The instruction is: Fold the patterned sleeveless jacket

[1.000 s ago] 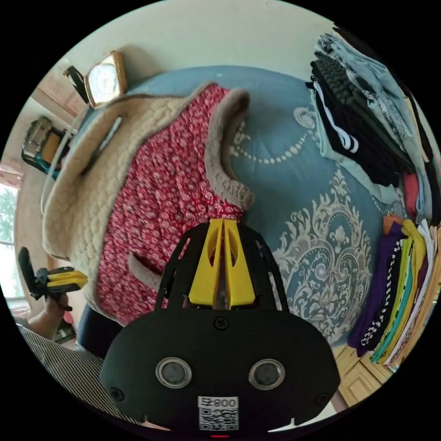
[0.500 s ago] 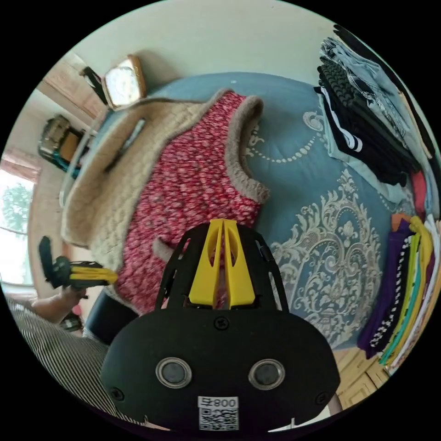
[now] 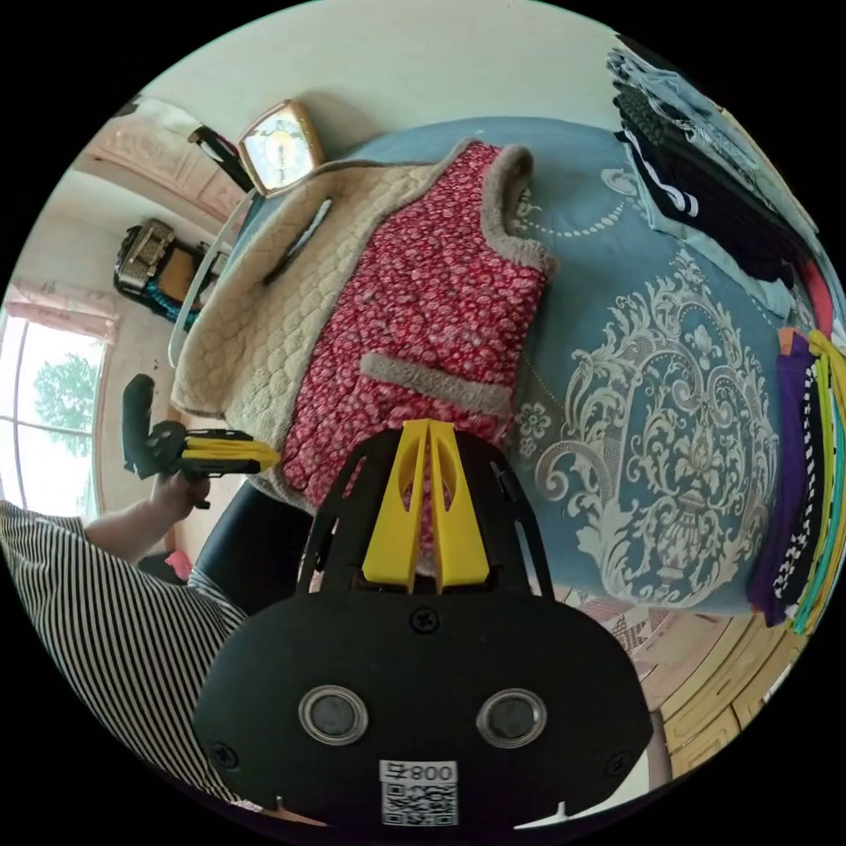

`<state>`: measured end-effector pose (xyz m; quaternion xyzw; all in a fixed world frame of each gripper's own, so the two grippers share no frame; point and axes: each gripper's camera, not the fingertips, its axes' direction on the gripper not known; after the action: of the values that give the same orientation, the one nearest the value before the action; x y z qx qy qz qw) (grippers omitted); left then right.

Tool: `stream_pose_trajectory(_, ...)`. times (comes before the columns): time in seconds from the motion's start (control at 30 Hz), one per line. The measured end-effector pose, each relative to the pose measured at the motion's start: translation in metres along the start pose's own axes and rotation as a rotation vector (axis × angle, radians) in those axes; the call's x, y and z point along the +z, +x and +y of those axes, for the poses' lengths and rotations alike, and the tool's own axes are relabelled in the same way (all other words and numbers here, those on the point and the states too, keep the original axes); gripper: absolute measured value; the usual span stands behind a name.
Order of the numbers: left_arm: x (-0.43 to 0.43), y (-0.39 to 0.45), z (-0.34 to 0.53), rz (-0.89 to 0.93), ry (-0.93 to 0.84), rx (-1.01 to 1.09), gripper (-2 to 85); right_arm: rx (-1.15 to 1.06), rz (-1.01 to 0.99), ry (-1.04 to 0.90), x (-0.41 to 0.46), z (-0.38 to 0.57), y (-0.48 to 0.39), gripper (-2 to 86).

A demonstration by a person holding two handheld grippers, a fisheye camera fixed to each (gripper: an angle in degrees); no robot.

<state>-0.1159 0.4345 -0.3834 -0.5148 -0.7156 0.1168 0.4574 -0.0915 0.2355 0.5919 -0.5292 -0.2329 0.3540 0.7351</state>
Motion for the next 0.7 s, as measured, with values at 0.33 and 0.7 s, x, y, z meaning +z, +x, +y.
stream_pose_trajectory(0.33, 0.014, -0.005, -0.016, 0.016, -0.055, -0.039, 0.0, 0.042, -0.057, -0.075, 0.036, 0.046, 0.035, 0.1)
stream_pose_trajectory(0.7, -0.022, -0.023, -0.040, 0.111, 0.123, -0.046, 0.1, 0.013, -0.087, 0.044, 0.013, 0.004, 0.070, 0.0)
